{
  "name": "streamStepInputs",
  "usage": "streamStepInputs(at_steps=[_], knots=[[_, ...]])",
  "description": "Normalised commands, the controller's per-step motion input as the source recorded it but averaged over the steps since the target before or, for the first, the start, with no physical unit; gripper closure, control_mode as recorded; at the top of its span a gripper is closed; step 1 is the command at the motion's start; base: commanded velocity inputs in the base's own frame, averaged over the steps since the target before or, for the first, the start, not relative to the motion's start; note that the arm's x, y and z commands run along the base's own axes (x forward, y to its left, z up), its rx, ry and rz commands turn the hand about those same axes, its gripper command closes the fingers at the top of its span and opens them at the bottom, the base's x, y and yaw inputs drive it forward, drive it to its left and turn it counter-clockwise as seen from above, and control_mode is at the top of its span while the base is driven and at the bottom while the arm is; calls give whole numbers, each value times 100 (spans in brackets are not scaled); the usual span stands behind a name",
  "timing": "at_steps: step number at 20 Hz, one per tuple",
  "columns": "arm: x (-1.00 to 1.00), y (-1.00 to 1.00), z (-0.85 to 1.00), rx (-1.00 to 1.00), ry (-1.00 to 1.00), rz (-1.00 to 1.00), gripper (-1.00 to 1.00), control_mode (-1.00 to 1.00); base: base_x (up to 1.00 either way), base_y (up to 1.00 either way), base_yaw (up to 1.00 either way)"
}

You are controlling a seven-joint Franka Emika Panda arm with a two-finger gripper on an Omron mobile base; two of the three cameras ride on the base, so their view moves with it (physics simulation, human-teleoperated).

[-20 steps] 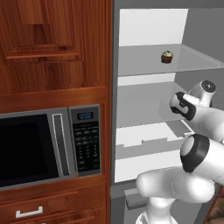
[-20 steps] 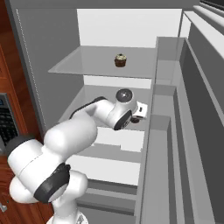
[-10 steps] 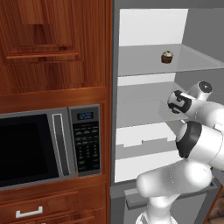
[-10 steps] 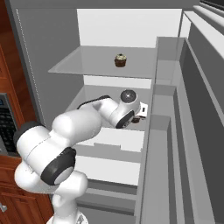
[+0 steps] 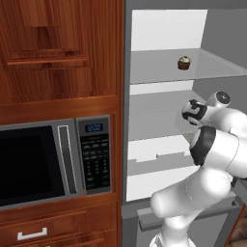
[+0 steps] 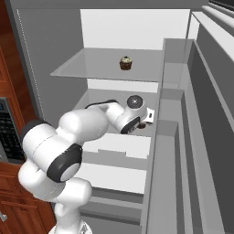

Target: Take the cupcakes from the fridge and place them on the empty tray on the dining counter.

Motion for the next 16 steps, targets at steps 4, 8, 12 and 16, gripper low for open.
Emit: streamStepInputs(at_steps=[4,8,12,16], knots=[[18,0,-6,0,0,0,-100,-100,0,0,0],[15,0,-10,0,0,0,-100,-100,0,0,0],[6,0,-16,0,0,0,-100,-100,0,0,0],[5,0,-21,0,0,0,-100,-100,0,0,0]])
